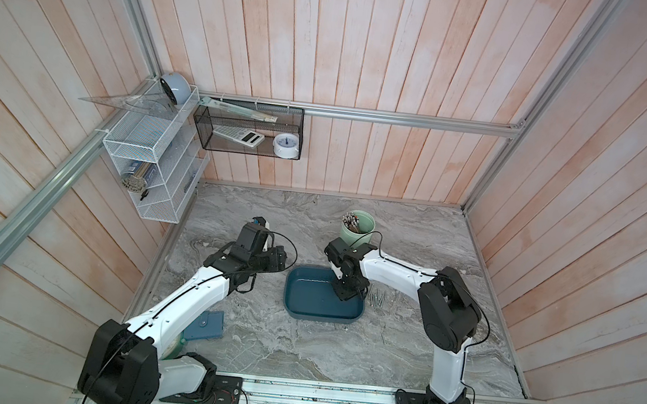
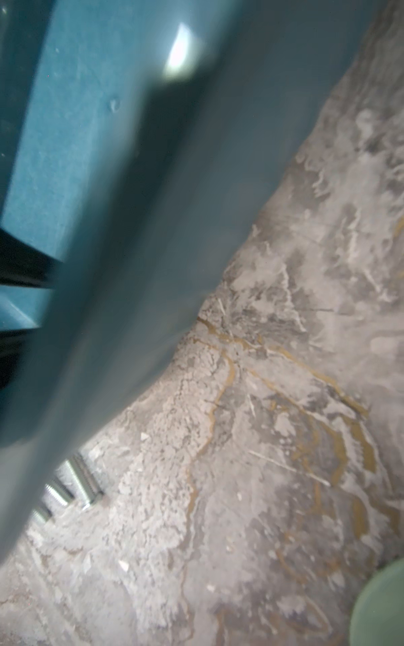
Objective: Take out the screws from the storage box
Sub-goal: Pick up the screw from the storage box.
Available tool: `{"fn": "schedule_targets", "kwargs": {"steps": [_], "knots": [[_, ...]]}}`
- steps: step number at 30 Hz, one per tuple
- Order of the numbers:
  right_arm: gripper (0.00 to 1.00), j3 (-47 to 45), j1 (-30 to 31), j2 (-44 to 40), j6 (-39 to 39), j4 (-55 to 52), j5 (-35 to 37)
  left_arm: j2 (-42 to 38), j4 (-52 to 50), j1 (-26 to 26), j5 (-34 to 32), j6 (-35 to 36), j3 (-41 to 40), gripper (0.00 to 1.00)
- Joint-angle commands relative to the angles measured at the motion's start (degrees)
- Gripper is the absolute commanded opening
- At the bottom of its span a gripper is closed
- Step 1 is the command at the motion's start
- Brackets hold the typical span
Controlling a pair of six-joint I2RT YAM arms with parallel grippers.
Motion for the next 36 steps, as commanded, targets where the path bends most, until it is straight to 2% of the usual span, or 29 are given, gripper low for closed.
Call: {"fn": "schedule_targets", "kwargs": {"steps": [1,9,21,36], "knots": [[0.26,-1.13,-0.26,-1.07,0.87,0.73,1.32,0.17,0.53,0.32,0.19,0.34,-0.14,0.77],[0.31,-1.56,-0.26,-1.23,0.87,1.5,3.1,0.25,0.54,0.37,0.26,0.36,-0.15,0.77],[0.33,-0.71,-0.34,1.25,1.66,1.06,1.89,0.36,0.61,0.33,0.15,0.4,-0.14,0.77],[0.16,-1.54,-0.2,3.46,3.51,0.75,-2.32,0.46,0.54,0.36,0.18,0.3,-0.05,0.77]]}}
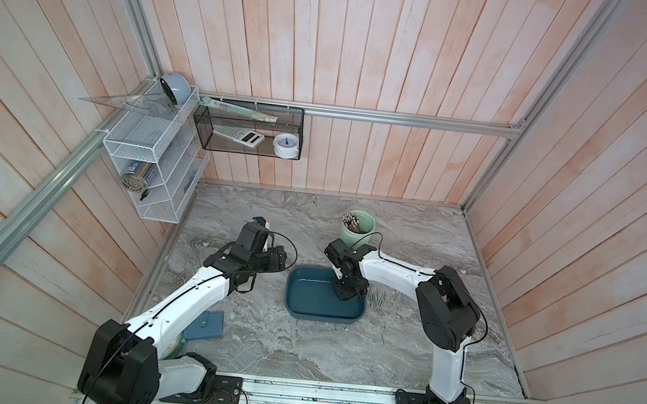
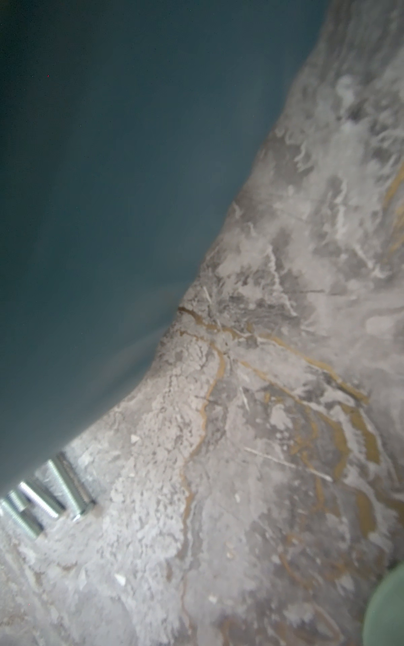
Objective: Take out the screws from the storage box
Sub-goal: Pick up the screw from the storage box.
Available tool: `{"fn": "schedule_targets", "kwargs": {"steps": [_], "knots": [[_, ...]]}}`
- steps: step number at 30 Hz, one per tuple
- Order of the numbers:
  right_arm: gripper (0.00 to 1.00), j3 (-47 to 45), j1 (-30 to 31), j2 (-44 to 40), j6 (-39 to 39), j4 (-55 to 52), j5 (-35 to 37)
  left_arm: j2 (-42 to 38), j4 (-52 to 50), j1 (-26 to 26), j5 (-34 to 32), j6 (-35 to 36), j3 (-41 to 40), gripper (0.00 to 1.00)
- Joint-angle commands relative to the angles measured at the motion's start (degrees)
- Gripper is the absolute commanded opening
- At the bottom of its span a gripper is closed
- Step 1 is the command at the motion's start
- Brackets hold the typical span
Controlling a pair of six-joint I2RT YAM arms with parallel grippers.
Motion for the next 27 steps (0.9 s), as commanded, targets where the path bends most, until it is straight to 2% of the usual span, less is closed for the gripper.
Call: {"fn": "schedule_targets", "kwargs": {"steps": [1,14,22,27], "knots": [[0.14,-0.74,-0.1,2.79,0.84,-1.11,-1.87,0.41,0.54,0.32,0.21,0.37,-0.01,0.77],[0.11,4.28,1.45,-5.03,1.71,-5.27,-0.88,0.32,0.52,0.31,0.14,0.33,-0.05,0.77],[0.1,6.54,2.29,-6.78,2.65,-6.43,-0.2,0.26,0.46,0.32,0.16,0.33,-0.05,0.77],[0.18,5.05,2.31,-5.92,2.16,-5.86,-0.5,0.15,0.45,0.32,0.24,0.28,-0.05,0.77]]}}
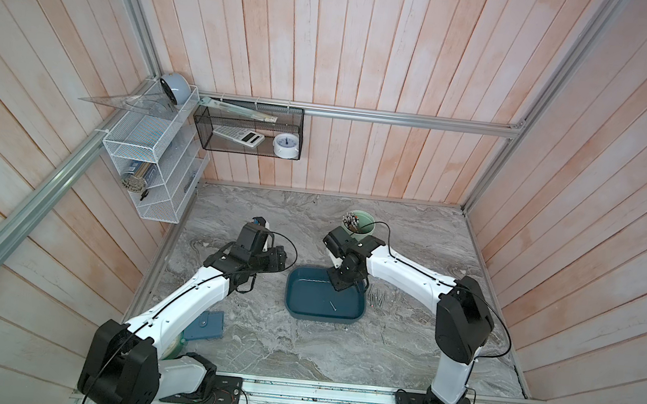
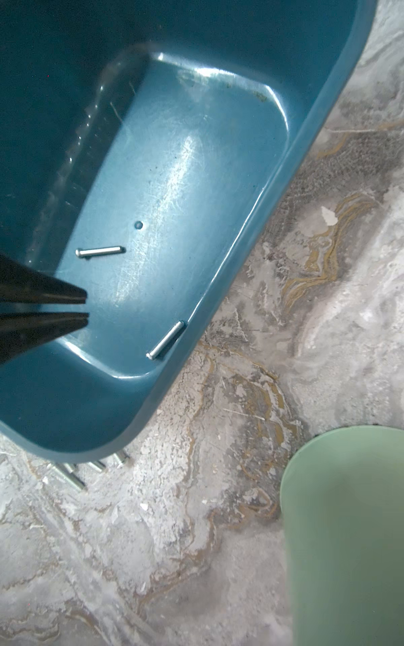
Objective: Take out the screws from the storage box
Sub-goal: Pick up the screw from the storage box.
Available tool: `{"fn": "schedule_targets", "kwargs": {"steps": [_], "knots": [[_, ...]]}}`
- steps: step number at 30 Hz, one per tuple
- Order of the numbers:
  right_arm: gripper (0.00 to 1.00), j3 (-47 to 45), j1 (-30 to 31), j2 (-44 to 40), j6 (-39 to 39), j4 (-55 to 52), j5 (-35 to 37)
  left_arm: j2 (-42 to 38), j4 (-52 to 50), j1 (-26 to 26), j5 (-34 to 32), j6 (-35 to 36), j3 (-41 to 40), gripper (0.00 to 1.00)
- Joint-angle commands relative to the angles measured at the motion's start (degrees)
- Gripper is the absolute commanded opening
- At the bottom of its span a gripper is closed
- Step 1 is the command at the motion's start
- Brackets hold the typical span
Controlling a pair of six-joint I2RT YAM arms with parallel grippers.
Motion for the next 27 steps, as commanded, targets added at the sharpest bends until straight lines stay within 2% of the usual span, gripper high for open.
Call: {"fn": "schedule_targets", "kwargs": {"steps": [1,3,7,21,27], "knots": [[0.2,-1.06,0.15,0.77,0.43,-1.4,0.33,0.2,0.45,0.34,0.25,0.29,-0.06,0.77],[0.23,-2.06,0.12,1.09,0.22,-0.31,0.96,0.15,0.45,0.34,0.24,0.31,-0.05,0.77],[0.35,-3.66,-0.02,1.89,-0.67,2.39,2.24,0.28,0.45,0.36,0.33,0.35,-0.05,0.77],[0.43,-5.85,-1.16,5.85,-1.39,7.89,4.19,0.42,0.64,0.36,0.41,0.38,-0.03,0.77],[0.43,-6.39,-1.33,6.55,-1.13,9.15,5.18,0.29,0.63,0.34,0.41,0.3,-0.05,0.77]]}}
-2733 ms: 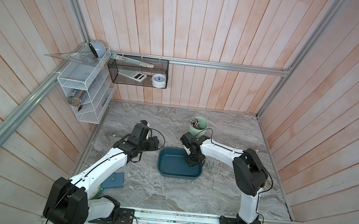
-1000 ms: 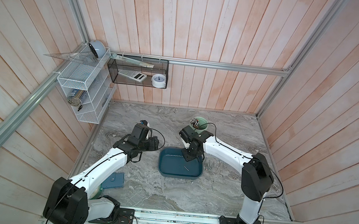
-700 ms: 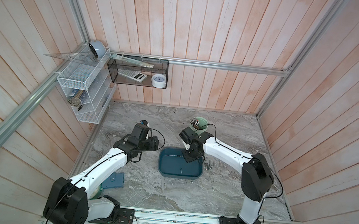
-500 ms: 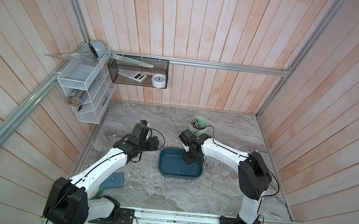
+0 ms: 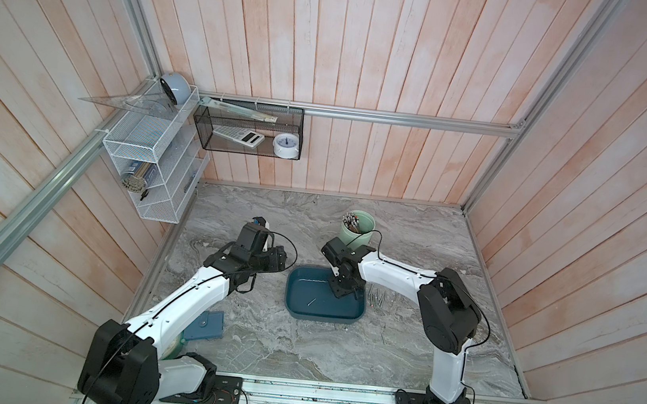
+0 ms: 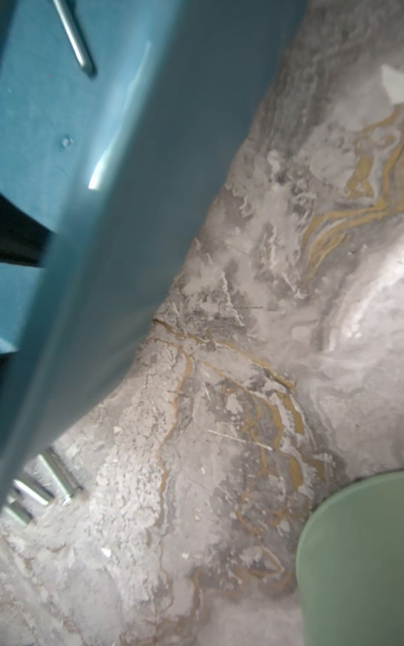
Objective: Take out the screws from the storage box
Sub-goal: Pick up the screw from the storage box.
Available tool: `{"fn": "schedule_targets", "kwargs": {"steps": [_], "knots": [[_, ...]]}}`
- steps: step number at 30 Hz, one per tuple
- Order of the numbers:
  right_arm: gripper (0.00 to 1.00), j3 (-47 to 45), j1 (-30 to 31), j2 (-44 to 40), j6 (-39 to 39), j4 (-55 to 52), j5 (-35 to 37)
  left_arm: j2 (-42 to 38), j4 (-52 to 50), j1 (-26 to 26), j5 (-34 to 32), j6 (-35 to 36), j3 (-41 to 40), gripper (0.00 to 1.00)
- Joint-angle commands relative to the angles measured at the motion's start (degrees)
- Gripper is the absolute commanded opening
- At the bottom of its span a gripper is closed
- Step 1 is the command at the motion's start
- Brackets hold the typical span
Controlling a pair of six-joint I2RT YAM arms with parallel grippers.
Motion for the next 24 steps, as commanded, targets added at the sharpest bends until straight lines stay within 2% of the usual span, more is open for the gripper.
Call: {"fn": "schedule_targets", "kwargs": {"steps": [1,13,16,24], "knots": [[0.43,-0.57,-0.4,1.24,-0.1,0.93,2.13,0.35,0.63,0.33,0.34,0.36,-0.07,0.77],[0.4,-2.29,-0.11,0.32,4.39,1.84,5.83,0.4,0.64,0.31,0.47,0.34,-0.07,0.77],[0.41,-3.93,-0.1,-1.08,5.01,3.85,5.38,0.26,0.64,0.36,0.33,0.34,-0.06,0.77],[0.39,-2.92,0.06,1.9,5.4,3.35,3.27,0.15,0.63,0.31,0.38,0.33,-0.07,0.77]]}}
